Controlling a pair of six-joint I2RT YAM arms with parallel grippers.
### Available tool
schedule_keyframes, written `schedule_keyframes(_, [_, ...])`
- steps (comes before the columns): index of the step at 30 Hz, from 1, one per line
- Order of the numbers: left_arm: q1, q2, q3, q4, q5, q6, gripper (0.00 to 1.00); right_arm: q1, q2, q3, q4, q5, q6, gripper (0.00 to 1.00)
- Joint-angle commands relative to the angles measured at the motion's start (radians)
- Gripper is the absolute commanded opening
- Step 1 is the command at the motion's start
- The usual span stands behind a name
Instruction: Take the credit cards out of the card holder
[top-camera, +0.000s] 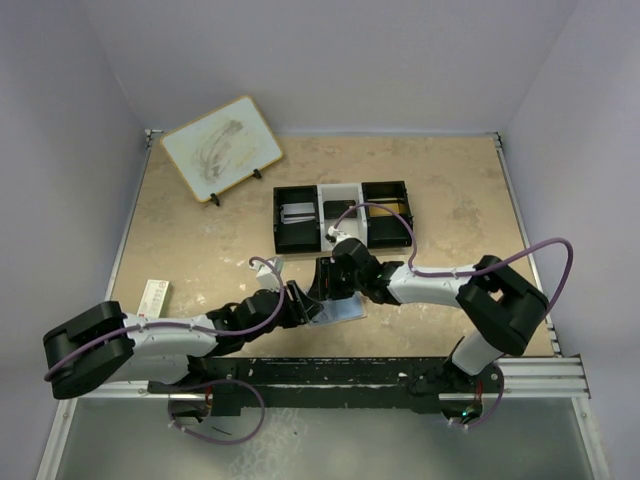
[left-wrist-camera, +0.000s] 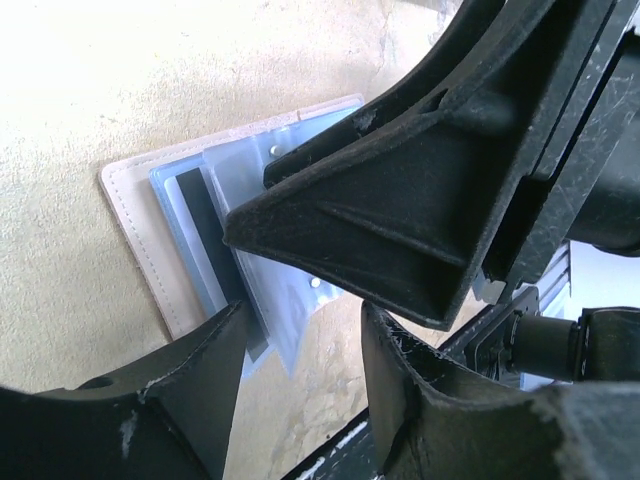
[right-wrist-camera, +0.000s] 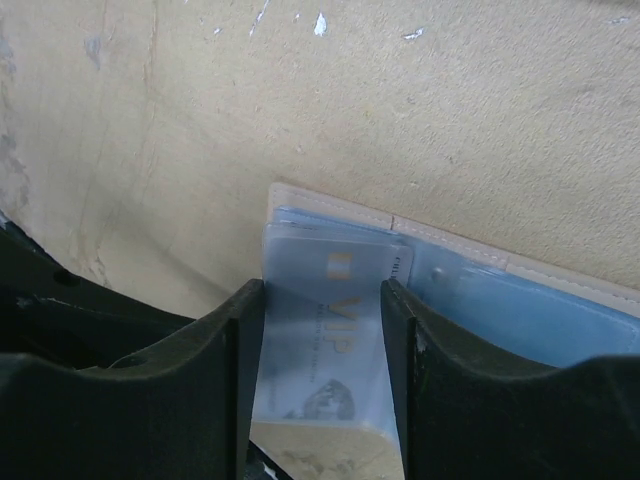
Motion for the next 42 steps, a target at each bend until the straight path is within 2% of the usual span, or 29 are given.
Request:
schedule_keyframes(1, [-0.004, 0.015, -0.006, 0.094, -0.029, -0.032, 0.46, -0.005, 0.003, -0.027, -0.014, 0.015, -0.006, 0.5])
schedule_keyframes(13, [-0.016, 0.143, 0.047, 0.211, 0.008, -0.021, 0.38, -0.013, -0.019, -0.031, -0.015, 0.006, 0.001, 0.52])
schedule_keyframes(18, [-0.02, 0.174, 0.098, 0.167, 0.002, 0.01, 0.36, -0.015, -0.089, -0.019, -0.031, -0.011, 0.001, 0.63])
schedule_keyframes(22, [-0.02, 0.196, 0.14, 0.13, 0.003, 0.035, 0.36, -0.019, -0.181, 0.014, -0.139, 0.073, -0.008, 0.71])
schedule_keyframes(26, [-0.022, 0.23, 0.187, 0.139, 0.026, 0.056, 0.38, -0.045, -0.251, 0.037, -0.281, 0.214, -0.016, 0.73])
schedule_keyframes(31, [-0.025, 0.341, 0.273, 0.142, 0.085, 0.085, 0.42, -0.103, -0.377, 0.008, -0.37, 0.287, -0.021, 0.75])
schedule_keyframes(36, [-0.046, 0.419, 0.307, 0.204, 0.116, 0.075, 0.45, -0.124, -0.48, -0.021, -0.382, 0.291, -0.015, 0.77])
schedule_keyframes(42, [-0.068, 0.338, 0.31, 0.136, 0.066, 0.096, 0.48, -0.126, -0.489, -0.045, -0.324, 0.197, -0.014, 0.72])
